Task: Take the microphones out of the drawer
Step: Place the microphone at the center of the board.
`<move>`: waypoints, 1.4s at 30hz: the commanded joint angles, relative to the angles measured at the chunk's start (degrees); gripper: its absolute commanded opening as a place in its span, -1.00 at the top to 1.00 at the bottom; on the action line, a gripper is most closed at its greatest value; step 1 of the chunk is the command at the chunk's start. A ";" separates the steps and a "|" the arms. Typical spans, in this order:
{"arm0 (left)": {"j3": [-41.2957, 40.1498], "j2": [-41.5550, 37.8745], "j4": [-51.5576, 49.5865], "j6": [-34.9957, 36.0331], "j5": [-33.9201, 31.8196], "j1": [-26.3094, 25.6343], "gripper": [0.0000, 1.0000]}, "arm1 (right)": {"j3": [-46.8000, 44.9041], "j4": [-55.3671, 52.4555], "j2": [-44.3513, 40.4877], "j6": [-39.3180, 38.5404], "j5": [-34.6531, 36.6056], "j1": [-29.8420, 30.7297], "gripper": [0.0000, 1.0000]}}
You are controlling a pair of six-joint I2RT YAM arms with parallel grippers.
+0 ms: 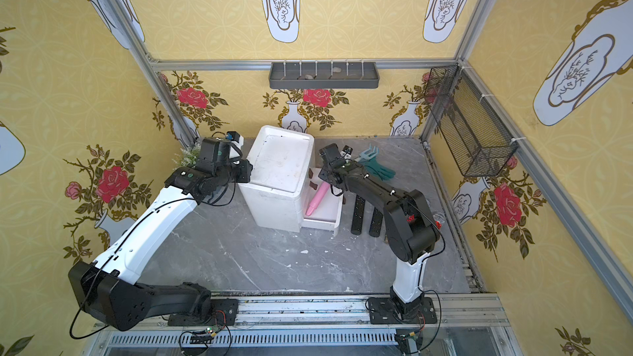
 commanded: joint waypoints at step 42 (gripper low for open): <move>0.28 1.59 -5.16 -0.68 3.94 -0.09 1.00 | -19.87 -10.13 -36.66 -19.93 -7.90 -32.33 0.62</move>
